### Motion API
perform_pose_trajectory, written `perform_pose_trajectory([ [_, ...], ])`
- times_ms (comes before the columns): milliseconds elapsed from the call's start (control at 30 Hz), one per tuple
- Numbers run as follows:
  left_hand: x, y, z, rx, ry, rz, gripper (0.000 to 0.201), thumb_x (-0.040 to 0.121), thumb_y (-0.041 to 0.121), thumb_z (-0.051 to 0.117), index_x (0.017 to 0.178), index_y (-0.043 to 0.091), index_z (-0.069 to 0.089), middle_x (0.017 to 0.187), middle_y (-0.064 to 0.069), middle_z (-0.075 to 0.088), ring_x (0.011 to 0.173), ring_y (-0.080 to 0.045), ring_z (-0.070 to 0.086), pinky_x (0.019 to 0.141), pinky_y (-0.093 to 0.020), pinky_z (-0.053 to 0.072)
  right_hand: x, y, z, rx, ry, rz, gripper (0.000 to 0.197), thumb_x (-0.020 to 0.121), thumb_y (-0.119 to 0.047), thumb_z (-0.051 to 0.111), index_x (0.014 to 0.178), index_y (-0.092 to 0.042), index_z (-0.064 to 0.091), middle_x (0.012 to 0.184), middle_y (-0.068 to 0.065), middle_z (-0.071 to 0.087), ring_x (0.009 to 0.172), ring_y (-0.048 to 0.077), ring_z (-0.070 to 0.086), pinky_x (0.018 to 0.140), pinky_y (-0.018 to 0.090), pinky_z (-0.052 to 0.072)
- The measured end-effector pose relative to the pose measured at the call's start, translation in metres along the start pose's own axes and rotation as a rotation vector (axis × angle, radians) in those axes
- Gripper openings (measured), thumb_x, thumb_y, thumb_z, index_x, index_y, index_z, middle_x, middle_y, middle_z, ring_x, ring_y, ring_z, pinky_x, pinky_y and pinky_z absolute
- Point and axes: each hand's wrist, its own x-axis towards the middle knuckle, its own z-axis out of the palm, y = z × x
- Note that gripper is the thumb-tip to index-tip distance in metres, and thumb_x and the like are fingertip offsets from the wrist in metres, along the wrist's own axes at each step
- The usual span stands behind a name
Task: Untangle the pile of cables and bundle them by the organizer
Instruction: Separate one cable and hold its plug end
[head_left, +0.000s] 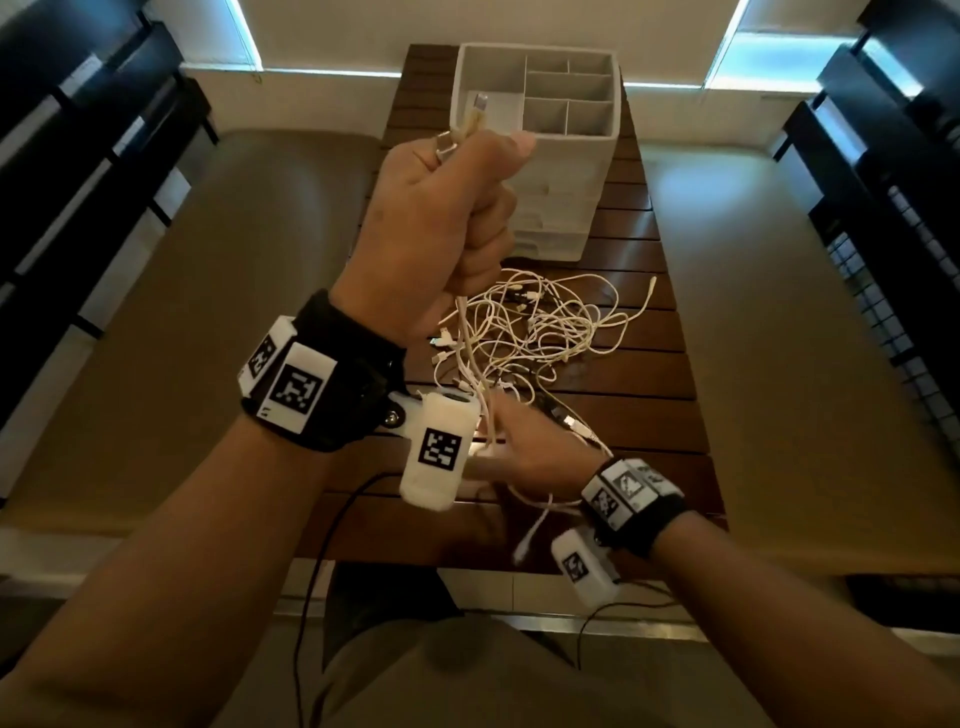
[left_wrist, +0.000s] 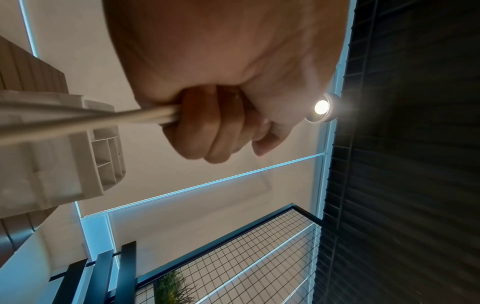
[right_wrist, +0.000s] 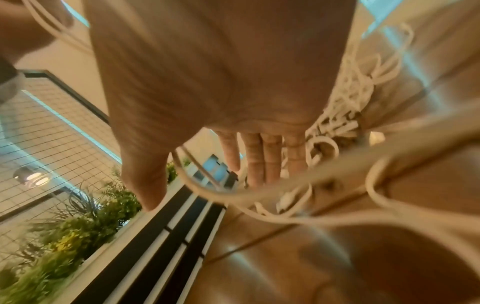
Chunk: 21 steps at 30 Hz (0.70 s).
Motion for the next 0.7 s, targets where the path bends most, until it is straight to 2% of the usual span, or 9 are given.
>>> perform_pose_trajectory([
  [100, -0.007, -0.003, 0.004, 0.030, -0.005, 0.004, 0.050, 0.109, 0.012, 0.047, 0.062, 0.020, 0.033, 0.049, 0.003, 0.023, 0.036, -0.015, 0.017, 0.039, -0.022, 0.020, -0.011, -0.025, -0.028, 0.001, 0.122, -0.101, 0.096, 0.073, -0.055, 0.088, 0.151, -0.031, 0.036, 0.150, -0.005, 0.046, 0.135, 0.008, 0.047, 0.112, 0.035, 0.044],
  [200, -0.018, -0.013, 0.015, 0.029, -0.016, -0.028, 0.053, 0.109, 0.010, 0.049, 0.059, 0.024, 0.039, 0.049, 0.005, 0.026, 0.036, -0.014, 0.018, 0.039, -0.022, 0.021, -0.017, -0.053, -0.029, 0.095, 0.212, -0.365, 0.068, 0.084, -0.031, 0.086, 0.142, -0.016, 0.053, 0.140, 0.001, 0.058, 0.129, 0.013, 0.057, 0.108, 0.035, 0.049],
  [267, -0.027, -0.017, 0.024, 0.018, -0.039, -0.039, 0.056, 0.109, 0.008, 0.049, 0.056, 0.029, 0.043, 0.048, 0.007, 0.028, 0.036, -0.012, 0.020, 0.038, -0.021, 0.021, -0.019, -0.066, -0.019, 0.200, 0.254, -0.422, 0.032, 0.092, -0.030, 0.078, 0.114, -0.007, 0.071, 0.113, 0.010, 0.073, 0.105, 0.025, 0.071, 0.094, 0.047, 0.056],
  [300, -0.032, -0.017, 0.028, 0.012, -0.055, -0.038, 0.058, 0.109, 0.007, 0.048, 0.056, 0.030, 0.044, 0.048, 0.008, 0.029, 0.035, -0.011, 0.021, 0.037, -0.021, 0.022, -0.020, -0.069, -0.015, 0.243, 0.273, -0.421, 0.028, 0.096, -0.031, 0.071, 0.097, -0.003, 0.074, 0.093, 0.011, 0.076, 0.088, 0.026, 0.073, 0.084, 0.048, 0.058],
  [400, -0.047, -0.006, 0.036, -0.008, -0.107, -0.007, 0.058, 0.108, 0.004, 0.046, 0.056, 0.030, 0.046, 0.048, 0.009, 0.031, 0.035, -0.009, 0.022, 0.037, -0.020, 0.022, -0.028, -0.069, 0.006, 0.261, 0.246, -0.358, 0.047, 0.103, -0.024, 0.060, 0.063, 0.002, 0.056, 0.057, 0.012, 0.055, 0.053, 0.020, 0.051, 0.059, 0.036, 0.044],
  [467, -0.054, 0.008, 0.037, -0.003, -0.125, 0.023, 0.052, 0.108, 0.005, 0.046, 0.060, 0.024, 0.045, 0.048, 0.009, 0.031, 0.035, -0.011, 0.022, 0.038, -0.021, 0.022, -0.035, -0.059, 0.024, 0.205, 0.141, -0.313, 0.053, 0.100, -0.034, 0.062, 0.062, 0.002, 0.053, 0.058, 0.015, 0.052, 0.053, 0.030, 0.047, 0.056, 0.038, 0.042],
  [533, -0.059, 0.021, 0.037, 0.023, -0.147, 0.050, 0.046, 0.107, 0.008, 0.046, 0.063, 0.019, 0.040, 0.048, 0.009, 0.032, 0.035, -0.012, 0.022, 0.038, -0.022, 0.023, -0.039, -0.038, 0.039, 0.113, 0.045, -0.220, 0.055, 0.094, -0.047, 0.063, 0.072, 0.004, 0.062, 0.070, 0.021, 0.065, 0.064, 0.038, 0.062, 0.065, 0.048, 0.054],
  [600, -0.062, 0.031, 0.037, 0.043, -0.166, 0.065, 0.044, 0.106, 0.010, 0.045, 0.064, 0.018, 0.037, 0.048, 0.010, 0.032, 0.035, -0.012, 0.022, 0.039, -0.022, 0.024, -0.041, -0.011, 0.050, -0.004, -0.005, -0.127, 0.052, 0.091, -0.056, 0.061, 0.081, -0.006, 0.069, 0.079, 0.017, 0.070, 0.073, 0.033, 0.069, 0.074, 0.054, 0.058],
  [700, -0.067, 0.038, 0.040, 0.066, -0.181, 0.082, 0.043, 0.107, 0.012, 0.044, 0.065, 0.018, 0.035, 0.048, 0.009, 0.030, 0.034, -0.012, 0.022, 0.039, -0.022, 0.024, -0.043, 0.025, 0.053, -0.302, -0.015, -0.095, 0.054, 0.088, -0.070, 0.047, 0.083, -0.020, 0.069, 0.083, 0.001, 0.068, 0.077, 0.020, 0.066, 0.075, 0.052, 0.058],
])
